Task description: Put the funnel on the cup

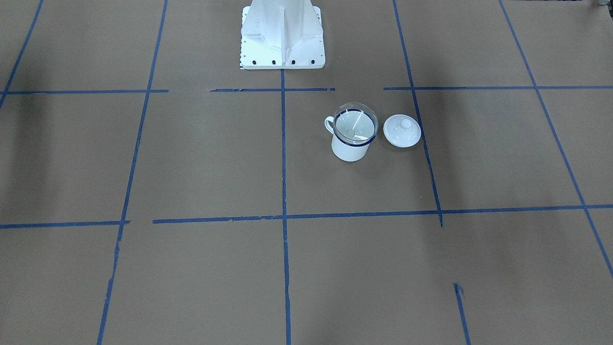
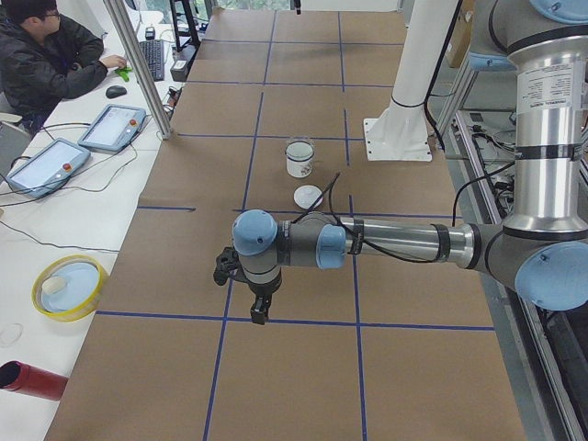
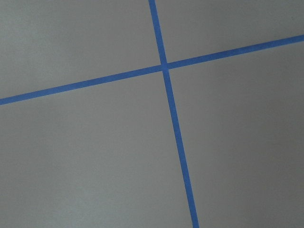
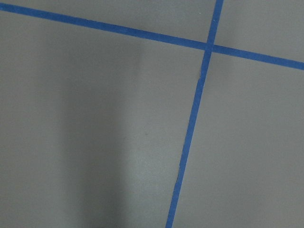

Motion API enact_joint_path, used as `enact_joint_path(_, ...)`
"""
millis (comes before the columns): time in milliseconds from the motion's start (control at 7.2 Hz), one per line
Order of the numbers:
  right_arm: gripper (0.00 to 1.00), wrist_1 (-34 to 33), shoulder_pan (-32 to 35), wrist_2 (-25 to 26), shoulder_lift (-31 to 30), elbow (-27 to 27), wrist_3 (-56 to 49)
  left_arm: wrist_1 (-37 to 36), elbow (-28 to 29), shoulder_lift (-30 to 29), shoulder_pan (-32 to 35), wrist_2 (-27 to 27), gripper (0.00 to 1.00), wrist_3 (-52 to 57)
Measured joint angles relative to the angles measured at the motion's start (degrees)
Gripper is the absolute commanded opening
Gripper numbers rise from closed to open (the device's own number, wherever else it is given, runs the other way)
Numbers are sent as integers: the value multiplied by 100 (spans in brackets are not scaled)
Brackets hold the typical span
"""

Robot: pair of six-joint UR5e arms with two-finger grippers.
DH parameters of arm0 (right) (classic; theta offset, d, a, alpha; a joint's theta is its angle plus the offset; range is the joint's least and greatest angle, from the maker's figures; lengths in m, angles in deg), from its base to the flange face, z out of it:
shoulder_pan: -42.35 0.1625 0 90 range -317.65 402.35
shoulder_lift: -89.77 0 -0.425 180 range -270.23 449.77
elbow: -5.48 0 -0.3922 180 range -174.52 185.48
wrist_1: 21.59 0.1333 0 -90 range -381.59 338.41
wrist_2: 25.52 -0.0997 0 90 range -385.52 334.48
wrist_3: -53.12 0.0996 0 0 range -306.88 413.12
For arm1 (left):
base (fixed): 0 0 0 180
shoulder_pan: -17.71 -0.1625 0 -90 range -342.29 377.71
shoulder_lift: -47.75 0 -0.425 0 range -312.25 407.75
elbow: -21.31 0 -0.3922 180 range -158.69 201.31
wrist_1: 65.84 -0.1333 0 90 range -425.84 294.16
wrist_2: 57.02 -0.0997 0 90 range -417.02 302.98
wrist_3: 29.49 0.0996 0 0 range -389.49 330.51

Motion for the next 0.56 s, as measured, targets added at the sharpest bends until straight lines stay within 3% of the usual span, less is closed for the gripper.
enact_joint_path(556, 100, 1, 0, 0, -1, 4, 0, 0, 97, -4, 14, 61, 100, 17)
